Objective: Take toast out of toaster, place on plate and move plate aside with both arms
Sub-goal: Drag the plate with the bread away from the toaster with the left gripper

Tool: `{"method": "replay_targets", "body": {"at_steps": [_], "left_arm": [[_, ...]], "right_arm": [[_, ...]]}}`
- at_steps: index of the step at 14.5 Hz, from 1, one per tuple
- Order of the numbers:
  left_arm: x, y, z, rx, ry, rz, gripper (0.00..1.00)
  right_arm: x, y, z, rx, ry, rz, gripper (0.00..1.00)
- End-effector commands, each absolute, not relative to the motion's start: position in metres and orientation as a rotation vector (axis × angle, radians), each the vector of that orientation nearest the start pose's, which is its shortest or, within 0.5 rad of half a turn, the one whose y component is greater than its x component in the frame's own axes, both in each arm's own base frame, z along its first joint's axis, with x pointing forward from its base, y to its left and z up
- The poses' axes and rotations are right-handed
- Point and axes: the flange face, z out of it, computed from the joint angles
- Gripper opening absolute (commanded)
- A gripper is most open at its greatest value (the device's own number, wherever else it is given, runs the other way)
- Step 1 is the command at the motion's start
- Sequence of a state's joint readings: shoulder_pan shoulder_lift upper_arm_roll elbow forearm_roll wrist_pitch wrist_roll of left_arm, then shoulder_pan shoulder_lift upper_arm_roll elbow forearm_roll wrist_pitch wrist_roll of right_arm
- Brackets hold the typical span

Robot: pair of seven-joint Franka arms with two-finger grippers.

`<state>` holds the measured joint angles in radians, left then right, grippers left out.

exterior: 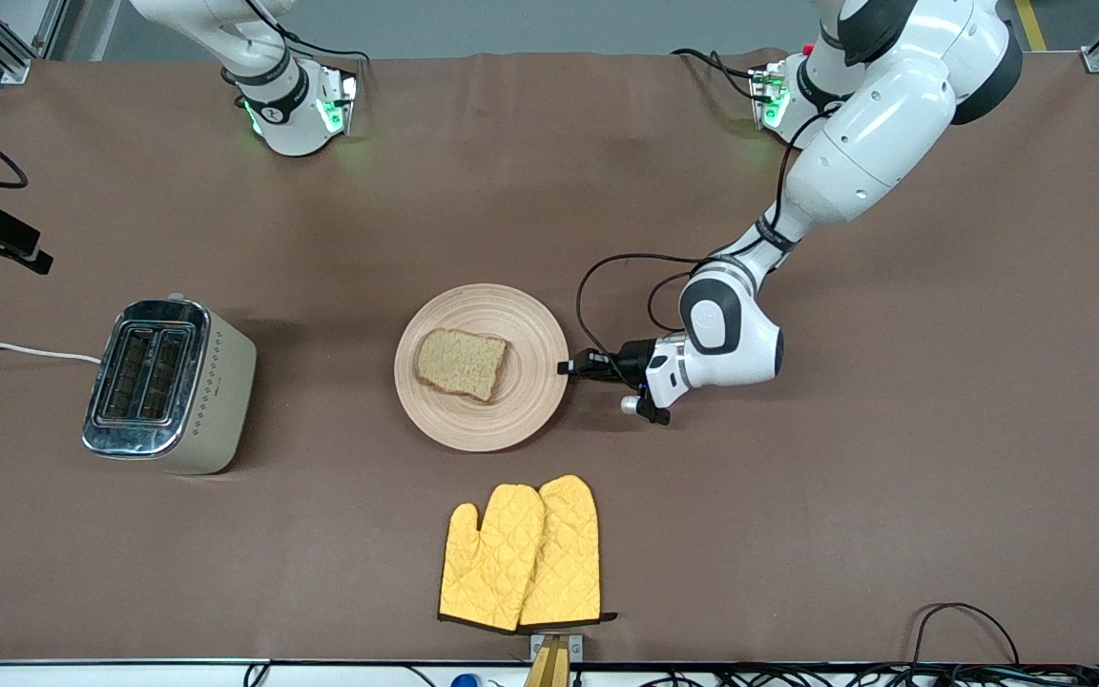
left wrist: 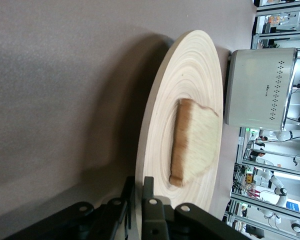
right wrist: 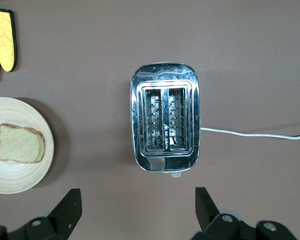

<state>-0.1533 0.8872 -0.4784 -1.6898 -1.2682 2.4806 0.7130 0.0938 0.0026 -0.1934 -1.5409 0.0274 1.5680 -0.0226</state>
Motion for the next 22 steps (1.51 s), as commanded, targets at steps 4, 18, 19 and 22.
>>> {"method": "replay_targets", "body": {"at_steps": [4, 18, 19, 22], "left_arm": [[0.598, -0.331, 0.189, 2.065, -0.031, 0.048, 0.00], [0.643, 0.038, 0.248, 2.101, -0.102, 0.076, 0.00], [0.640, 0.062, 0.240, 2.106, -0.081, 0.087, 0.00], [0.633, 0.122, 0.215, 2.141, -0.060, 0.110, 0.00]], "right_arm": [[0.547, -0.051, 0.643, -3.129, 0.100, -0.042, 1.00], [0.545, -0.048, 0.641, -3.128, 0.100, -0.008, 1.00], [0.545, -0.048, 0.641, -3.128, 0.100, -0.008, 1.00], [0.545, -0.048, 0.641, -3.128, 0.103, -0.008, 1.00]]}}
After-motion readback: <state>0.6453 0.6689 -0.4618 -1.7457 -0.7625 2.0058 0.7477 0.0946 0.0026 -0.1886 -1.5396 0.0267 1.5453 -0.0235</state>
